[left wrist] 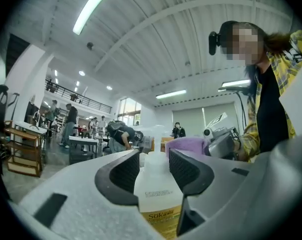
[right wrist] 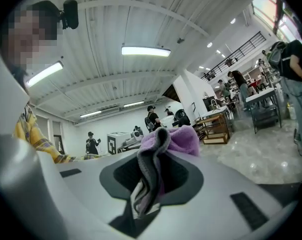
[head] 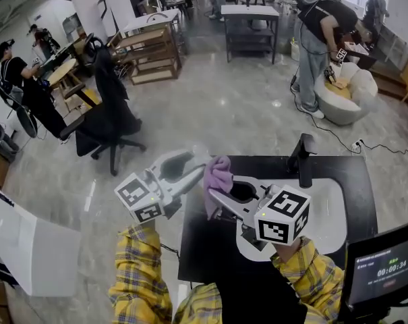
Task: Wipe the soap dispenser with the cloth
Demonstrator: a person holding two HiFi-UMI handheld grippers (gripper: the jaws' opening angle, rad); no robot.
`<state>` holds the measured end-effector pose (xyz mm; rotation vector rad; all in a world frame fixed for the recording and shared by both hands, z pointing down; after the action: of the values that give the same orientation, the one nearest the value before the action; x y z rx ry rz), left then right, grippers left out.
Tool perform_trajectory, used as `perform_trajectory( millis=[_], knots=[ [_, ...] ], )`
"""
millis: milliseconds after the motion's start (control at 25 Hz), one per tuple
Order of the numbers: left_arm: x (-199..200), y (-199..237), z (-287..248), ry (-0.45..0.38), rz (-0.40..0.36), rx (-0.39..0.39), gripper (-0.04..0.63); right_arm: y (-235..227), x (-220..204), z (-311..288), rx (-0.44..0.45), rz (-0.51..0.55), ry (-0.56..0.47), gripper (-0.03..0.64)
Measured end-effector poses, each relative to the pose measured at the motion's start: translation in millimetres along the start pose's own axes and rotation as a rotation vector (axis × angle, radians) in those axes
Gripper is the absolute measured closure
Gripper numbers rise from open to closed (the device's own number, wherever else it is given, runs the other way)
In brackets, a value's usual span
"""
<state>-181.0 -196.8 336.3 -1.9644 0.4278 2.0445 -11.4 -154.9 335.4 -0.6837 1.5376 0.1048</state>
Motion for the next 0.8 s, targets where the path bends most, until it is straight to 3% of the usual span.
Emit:
perform_trajectory(
  millis=[280,800],
  knots=[
    [18.4,0.8,32.9,-0.203,0.043,0.087,0.434,-6.6,-15.3,-11.9,0.028,-0.040,0.007,0.537],
    [6.8,-17.7,24.0,-0.091,0.022,0.077,0.434,-9.9,-42.6,-2.7,-0.009,-0.059,0.007,0.537]
  ],
)
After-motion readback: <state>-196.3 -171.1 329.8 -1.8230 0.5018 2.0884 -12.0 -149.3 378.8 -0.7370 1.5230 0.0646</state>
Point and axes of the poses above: the fingertips, and each gripper's own axes: z backward along the fingers, y to its left, x out of its top, the point moved 8 cm from there along z, backward along the fingers, and after that the axes turned 8 degrees about -x, right-handed, at the moved point
